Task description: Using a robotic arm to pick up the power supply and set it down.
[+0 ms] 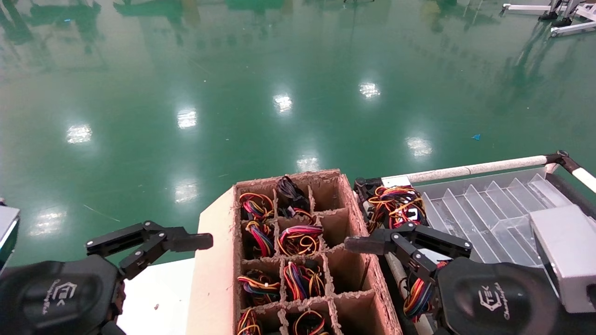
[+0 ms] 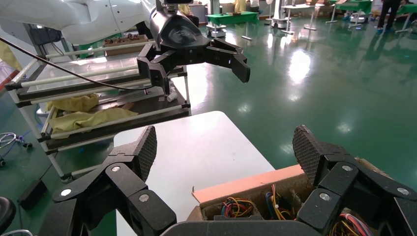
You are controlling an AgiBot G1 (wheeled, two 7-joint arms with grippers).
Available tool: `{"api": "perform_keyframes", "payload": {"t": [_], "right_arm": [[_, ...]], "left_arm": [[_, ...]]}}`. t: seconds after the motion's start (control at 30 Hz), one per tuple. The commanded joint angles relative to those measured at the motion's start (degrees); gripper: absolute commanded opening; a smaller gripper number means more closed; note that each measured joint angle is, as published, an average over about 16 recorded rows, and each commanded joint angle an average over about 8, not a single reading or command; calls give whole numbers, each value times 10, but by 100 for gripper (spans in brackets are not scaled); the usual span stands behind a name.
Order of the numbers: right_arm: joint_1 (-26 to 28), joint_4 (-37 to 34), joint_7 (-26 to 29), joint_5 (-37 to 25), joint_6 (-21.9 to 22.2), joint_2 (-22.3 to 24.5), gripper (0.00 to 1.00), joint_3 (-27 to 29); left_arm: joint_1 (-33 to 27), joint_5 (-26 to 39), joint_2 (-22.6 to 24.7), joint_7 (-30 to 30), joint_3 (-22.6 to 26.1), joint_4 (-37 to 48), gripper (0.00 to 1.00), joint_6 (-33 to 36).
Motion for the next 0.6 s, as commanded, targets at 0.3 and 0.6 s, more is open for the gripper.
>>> {"api": "perform_keyframes", "payload": {"t": [0.3, 0.6], "right_arm": [[0, 0, 0, 0, 0, 0, 100, 0], [0, 0, 0, 0, 0, 0, 100, 0]], "left_arm": [[0, 0, 0, 0, 0, 0, 0, 0], [0, 0, 0, 0, 0, 0, 0, 0]]}}
